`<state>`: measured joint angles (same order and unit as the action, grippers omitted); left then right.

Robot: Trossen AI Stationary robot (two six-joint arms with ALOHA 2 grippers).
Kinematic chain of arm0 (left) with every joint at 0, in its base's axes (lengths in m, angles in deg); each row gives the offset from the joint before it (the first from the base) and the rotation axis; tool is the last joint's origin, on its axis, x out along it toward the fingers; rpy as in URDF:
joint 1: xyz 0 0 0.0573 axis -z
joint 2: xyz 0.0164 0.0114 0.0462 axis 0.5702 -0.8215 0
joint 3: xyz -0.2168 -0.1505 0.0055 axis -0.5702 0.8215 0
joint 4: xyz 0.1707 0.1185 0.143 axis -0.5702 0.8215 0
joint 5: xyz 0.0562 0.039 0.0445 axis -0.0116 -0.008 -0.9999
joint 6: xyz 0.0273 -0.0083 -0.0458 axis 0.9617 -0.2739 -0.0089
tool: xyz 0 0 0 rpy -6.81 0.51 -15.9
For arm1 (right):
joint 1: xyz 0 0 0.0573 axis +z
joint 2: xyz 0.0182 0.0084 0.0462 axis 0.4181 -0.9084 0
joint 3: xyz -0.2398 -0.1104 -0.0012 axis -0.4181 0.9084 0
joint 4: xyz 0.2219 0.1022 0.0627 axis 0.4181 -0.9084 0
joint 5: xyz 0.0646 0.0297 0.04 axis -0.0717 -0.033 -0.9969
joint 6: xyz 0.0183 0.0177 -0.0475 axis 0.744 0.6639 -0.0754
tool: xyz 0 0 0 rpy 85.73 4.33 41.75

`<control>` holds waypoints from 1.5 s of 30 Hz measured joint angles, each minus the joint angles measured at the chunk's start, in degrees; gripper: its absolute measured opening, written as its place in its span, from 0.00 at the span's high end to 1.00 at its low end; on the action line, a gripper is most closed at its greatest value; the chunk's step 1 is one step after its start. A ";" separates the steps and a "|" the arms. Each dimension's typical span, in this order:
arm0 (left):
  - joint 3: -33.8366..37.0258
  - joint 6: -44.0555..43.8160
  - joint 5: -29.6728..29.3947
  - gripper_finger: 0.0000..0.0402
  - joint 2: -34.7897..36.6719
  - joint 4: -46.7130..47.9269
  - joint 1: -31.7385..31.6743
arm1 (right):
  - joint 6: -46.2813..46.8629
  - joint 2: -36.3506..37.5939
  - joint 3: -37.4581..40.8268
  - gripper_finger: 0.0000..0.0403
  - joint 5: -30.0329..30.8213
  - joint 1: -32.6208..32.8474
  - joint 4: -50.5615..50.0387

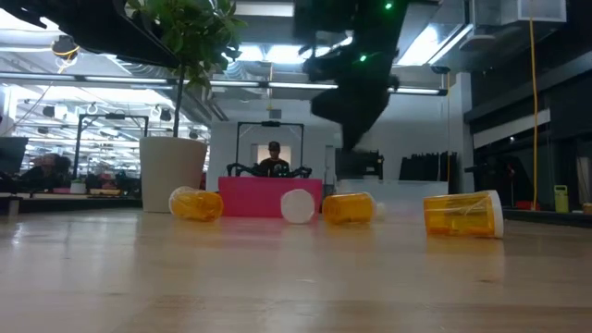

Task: Pick and place medicine bottles into bin by pill shape (circle, oval)
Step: Put the blue tablet bottle into the transparent bin, then put the orange capsule bottle into the red bin

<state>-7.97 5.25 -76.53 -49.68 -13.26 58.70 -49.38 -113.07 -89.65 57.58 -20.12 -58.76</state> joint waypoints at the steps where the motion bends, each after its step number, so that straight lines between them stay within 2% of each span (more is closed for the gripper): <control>1: 0.00 -0.02 0.00 0.77 0.00 0.00 0.01 | 1.74 0.56 0.00 0.73 1.87 -0.64 -2.28; 5: 0.00 -0.02 0.00 0.77 0.00 0.01 -0.01 | 6.22 1.81 0.10 0.73 3.12 -4.35 -9.05; 9: 0.00 0.00 0.00 0.77 0.00 0.00 -0.01 | 6.64 1.87 0.08 0.73 2.80 -9.17 -12.83; 16: 0.00 0.01 0.00 0.77 0.00 -0.01 -0.02 | 6.80 1.95 2.57 0.71 4.71 -15.26 -11.98; 29: 0.00 0.03 0.00 0.77 0.00 0.00 -0.04 | 5.72 1.95 3.36 0.52 2.74 -15.44 -11.36; 32: 0.00 0.03 0.00 0.77 0.00 0.00 -0.04 | 3.70 1.95 3.32 0.50 -2.13 -14.17 -12.92; 35: 0.00 0.04 0.02 0.77 0.00 -0.01 -0.04 | 6.85 1.95 3.31 0.49 -15.65 -11.76 -14.39; 37: 0.00 0.05 0.00 0.77 0.00 -0.02 -0.04 | 8.05 1.95 3.31 0.49 -21.76 -9.05 -14.33; 45: 0.00 0.05 0.00 0.77 0.00 -0.02 -0.04 | 7.10 1.95 3.31 0.49 -24.45 4.51 -14.33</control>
<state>-7.97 5.30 -76.53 -49.68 -13.28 58.67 -42.27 -111.13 -86.34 33.13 -15.60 -73.09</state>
